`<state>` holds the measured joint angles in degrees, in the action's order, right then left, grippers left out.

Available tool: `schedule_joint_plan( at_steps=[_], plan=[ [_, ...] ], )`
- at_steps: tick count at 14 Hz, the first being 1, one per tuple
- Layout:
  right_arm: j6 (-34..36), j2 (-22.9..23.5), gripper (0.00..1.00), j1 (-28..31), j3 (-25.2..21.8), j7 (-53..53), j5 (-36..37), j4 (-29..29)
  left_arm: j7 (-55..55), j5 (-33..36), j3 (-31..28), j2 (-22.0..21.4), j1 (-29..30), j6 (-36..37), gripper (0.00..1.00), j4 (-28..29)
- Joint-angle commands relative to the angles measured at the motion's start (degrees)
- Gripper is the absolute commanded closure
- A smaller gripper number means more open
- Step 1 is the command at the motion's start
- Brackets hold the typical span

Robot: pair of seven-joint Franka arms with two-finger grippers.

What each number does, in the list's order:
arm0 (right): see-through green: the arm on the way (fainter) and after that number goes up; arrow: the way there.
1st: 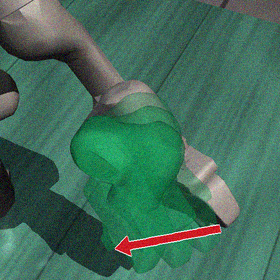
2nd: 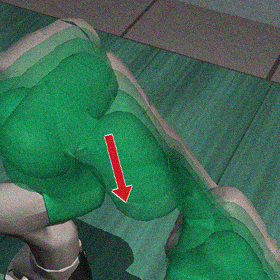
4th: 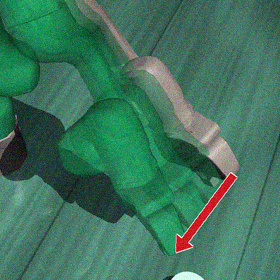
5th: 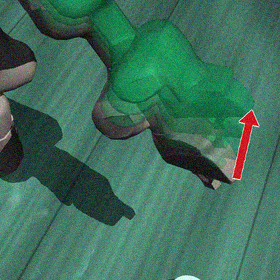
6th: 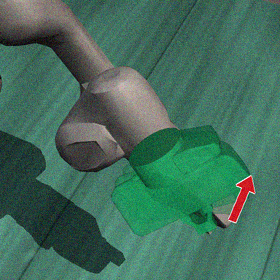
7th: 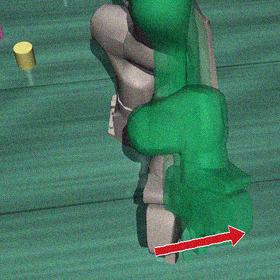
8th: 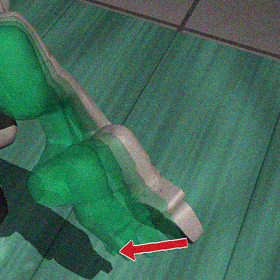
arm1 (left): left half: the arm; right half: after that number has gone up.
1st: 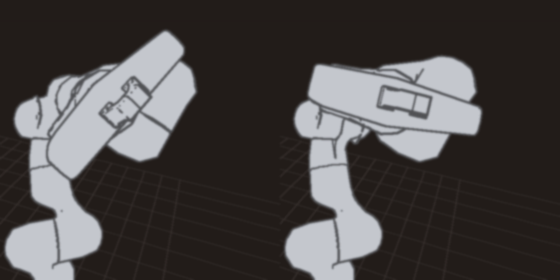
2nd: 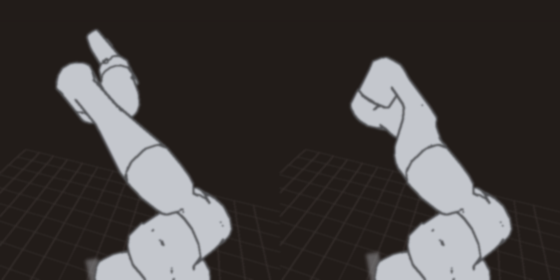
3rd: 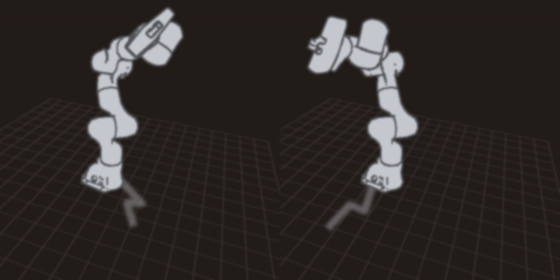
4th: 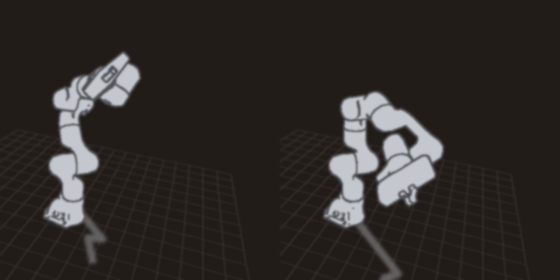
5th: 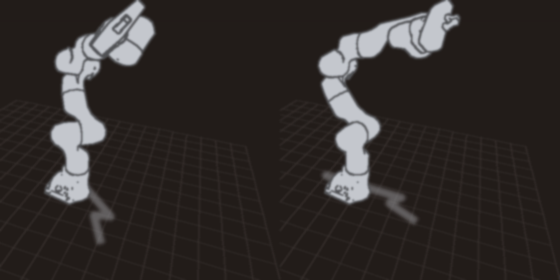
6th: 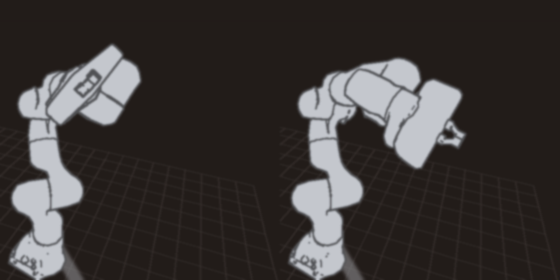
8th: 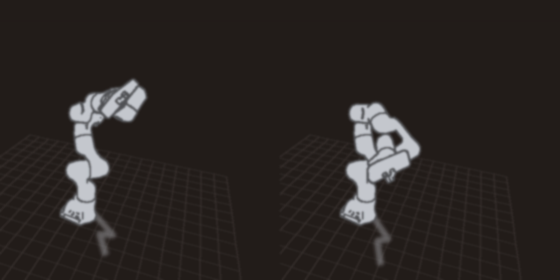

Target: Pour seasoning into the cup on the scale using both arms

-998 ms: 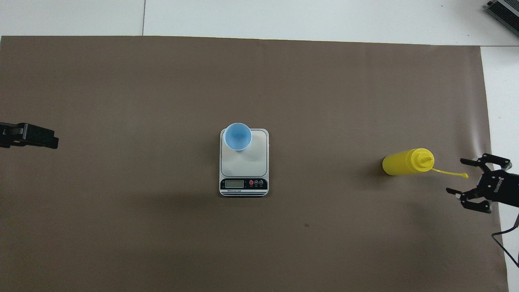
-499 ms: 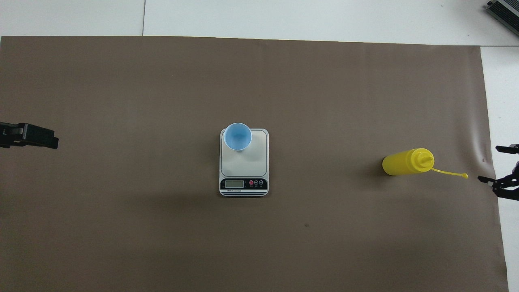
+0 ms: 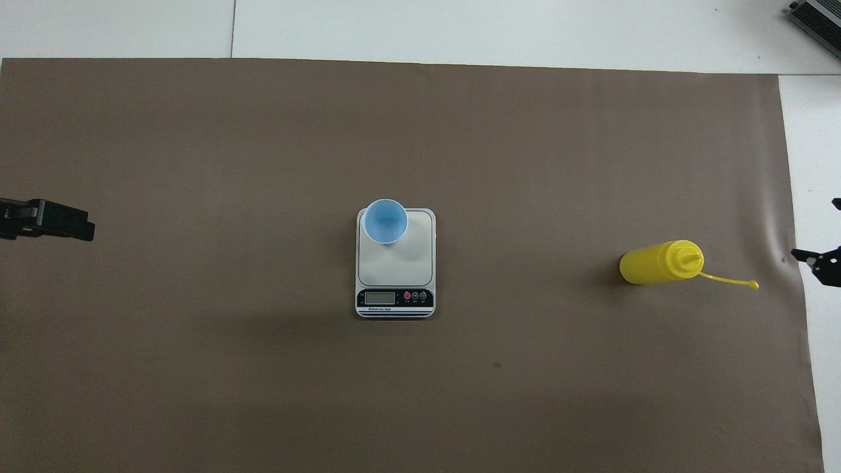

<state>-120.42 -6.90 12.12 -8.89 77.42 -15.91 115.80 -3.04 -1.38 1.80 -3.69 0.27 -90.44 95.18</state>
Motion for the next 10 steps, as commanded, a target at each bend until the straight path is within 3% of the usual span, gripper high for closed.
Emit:
schedule_joint_plan(
  at_steps=[1,10],
  plan=[
    [5.96,-0.48,0.0,-2.61,0.01,-11.8,5.77,-4.25,-0.83,-0.11,0.05,-0.79,0.43,0.62,0.0,0.45],
    [19.86,0.4,0.0,-14.82,1.24,-53.91,18.09,-15.94,-0.83,-0.11,0.05,-0.88,0.43,0.62,0.0,0.54]
  ],
)
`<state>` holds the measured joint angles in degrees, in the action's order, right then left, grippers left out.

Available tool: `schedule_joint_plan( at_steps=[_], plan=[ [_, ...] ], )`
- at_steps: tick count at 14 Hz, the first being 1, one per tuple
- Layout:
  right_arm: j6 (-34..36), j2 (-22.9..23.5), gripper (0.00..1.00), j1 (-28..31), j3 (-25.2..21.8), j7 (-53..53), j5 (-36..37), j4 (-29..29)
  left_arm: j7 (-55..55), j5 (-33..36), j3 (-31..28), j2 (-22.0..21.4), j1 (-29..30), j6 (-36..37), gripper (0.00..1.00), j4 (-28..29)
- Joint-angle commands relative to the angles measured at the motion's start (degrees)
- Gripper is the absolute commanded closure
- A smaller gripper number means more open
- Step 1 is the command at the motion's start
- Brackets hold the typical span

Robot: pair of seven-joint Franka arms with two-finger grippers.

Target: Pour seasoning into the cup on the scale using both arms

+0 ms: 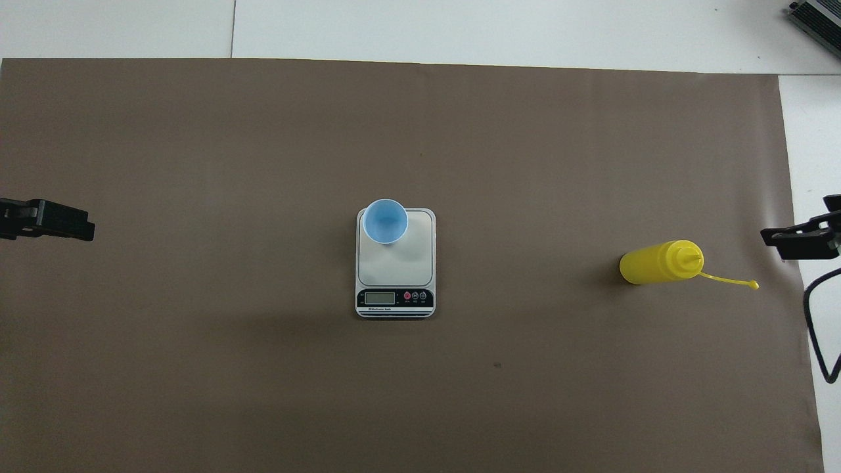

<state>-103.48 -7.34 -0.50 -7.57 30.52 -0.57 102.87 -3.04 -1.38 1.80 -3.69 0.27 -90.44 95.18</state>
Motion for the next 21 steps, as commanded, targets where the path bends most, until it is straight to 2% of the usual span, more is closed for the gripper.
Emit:
schedule_joint_plan(
  at_steps=[1,4,6,9,11,14,17,21],
  plan=[
    [4.24,1.54,0.0,-3.7,-0.07,-10.96,4.59,-4.33,-0.83,-0.11,0.05,-0.88,0.43,0.62,0.0,0.45],
    [6.88,2.07,0.0,-6.52,-0.07,-22.3,6.55,-6.8,-0.83,-0.11,0.05,-0.88,0.43,0.62,0.0,0.45],
    [8.9,3.29,0.0,-6.7,0.98,-25.67,6.46,-9.61,-0.83,-0.11,0.14,-0.88,0.43,0.62,0.0,0.45],
    [12.33,4.7,0.0,-6.09,1.07,-30.94,4.01,-13.38,-0.83,-0.11,0.14,-0.79,0.43,0.62,0.0,0.45],
    [13.13,4.97,0.0,-5.21,0.98,-33.67,0.5,-13.92,-0.83,-0.11,0.14,-0.79,0.43,0.62,0.0,0.45],
    [13.22,5.49,0.0,-5.03,0.9,-34.47,0.91,-14.19,-0.83,-0.11,0.05,-0.79,0.43,0.62,0.0,0.45],
    [15.67,7.52,0.0,-4.33,0.81,-34.47,0.57,-18.14,-0.83,-0.11,0.14,-0.79,0.43,0.62,0.0,0.45],
    [16.03,7.43,0.0,-4.42,0.81,-34.3,1.27,-16.83,-0.83,-0.11,0.14,-0.79,0.43,0.62,0.0,0.45]
  ],
)
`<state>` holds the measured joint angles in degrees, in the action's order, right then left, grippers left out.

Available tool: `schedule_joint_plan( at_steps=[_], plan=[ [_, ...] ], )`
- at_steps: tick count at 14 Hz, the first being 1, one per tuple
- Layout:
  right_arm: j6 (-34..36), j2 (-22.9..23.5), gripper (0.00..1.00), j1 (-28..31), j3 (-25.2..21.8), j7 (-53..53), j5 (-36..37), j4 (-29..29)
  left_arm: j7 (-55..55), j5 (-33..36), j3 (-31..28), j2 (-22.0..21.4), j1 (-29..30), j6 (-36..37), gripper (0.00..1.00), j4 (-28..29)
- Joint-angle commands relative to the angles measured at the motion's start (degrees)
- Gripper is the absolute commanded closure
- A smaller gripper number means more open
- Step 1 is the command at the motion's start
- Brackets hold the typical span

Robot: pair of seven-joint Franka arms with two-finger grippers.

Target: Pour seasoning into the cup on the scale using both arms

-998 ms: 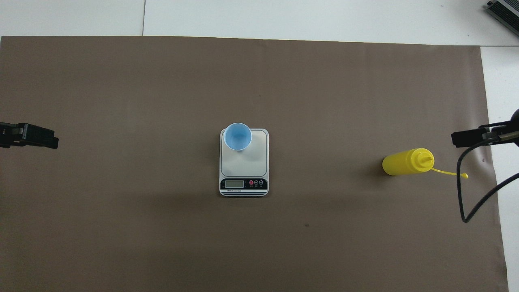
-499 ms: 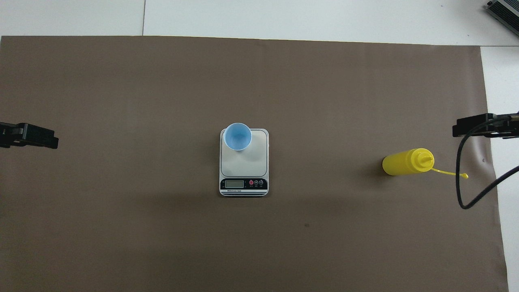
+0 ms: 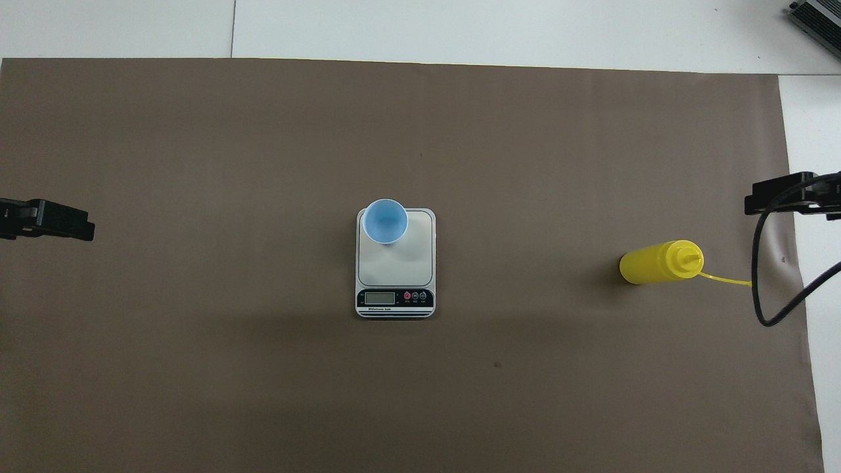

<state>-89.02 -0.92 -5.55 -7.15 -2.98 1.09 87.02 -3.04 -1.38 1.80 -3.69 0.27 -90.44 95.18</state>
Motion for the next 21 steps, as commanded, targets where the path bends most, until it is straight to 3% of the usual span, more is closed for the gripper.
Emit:
schedule_joint_plan(
  at_steps=[1,21],
  plan=[
    [2.0,0.66,0.0,0.63,0.38,-0.27,-0.3,-0.45,-0.83,-0.11,0.05,-0.79,0.43,0.62,0.0,0.54],
    [1.57,-0.49,0.0,1.77,0.12,0.17,-1.0,1.58,-0.83,-0.11,0.05,-0.88,0.43,0.62,0.0,0.45]
  ],
)
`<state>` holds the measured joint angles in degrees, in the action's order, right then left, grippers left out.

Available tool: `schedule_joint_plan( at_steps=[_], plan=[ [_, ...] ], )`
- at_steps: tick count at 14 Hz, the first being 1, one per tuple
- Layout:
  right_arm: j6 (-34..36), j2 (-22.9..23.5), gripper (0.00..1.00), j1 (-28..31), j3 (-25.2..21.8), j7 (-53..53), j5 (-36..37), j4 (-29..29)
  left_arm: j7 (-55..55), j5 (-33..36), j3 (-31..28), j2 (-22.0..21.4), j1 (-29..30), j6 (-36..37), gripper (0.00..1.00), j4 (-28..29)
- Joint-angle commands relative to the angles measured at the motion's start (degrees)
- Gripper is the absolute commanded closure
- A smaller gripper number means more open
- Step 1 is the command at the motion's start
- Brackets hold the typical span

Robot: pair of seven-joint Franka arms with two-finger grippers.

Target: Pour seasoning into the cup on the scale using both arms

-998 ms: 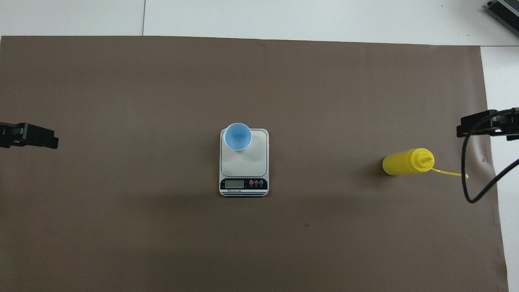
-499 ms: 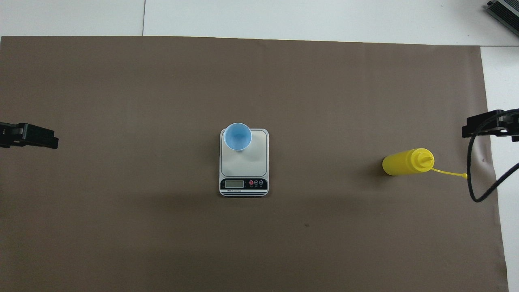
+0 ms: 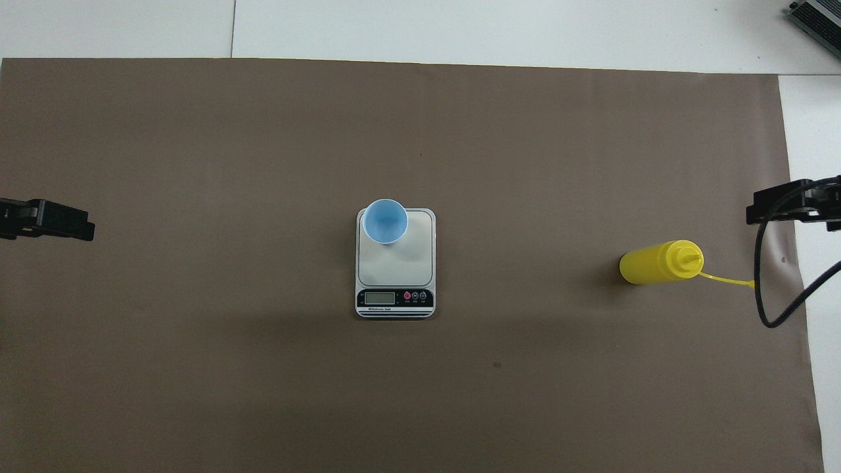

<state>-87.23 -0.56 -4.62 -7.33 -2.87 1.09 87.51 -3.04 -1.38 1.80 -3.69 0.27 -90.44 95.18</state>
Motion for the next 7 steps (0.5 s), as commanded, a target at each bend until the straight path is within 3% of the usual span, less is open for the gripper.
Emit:
schedule_joint_plan(
  at_steps=[1,7],
  plan=[
    [-0.48,-0.85,0.0,0.58,0.3,-0.98,-0.91,1.08,-0.83,-0.11,0.14,-0.79,0.43,0.62,0.0,0.45],
    [0.22,-0.76,0.0,1.45,2.23,-2.58,-0.56,0.82,-0.83,-0.11,0.05,-0.88,0.43,0.62,0.0,0.45]
  ],
)
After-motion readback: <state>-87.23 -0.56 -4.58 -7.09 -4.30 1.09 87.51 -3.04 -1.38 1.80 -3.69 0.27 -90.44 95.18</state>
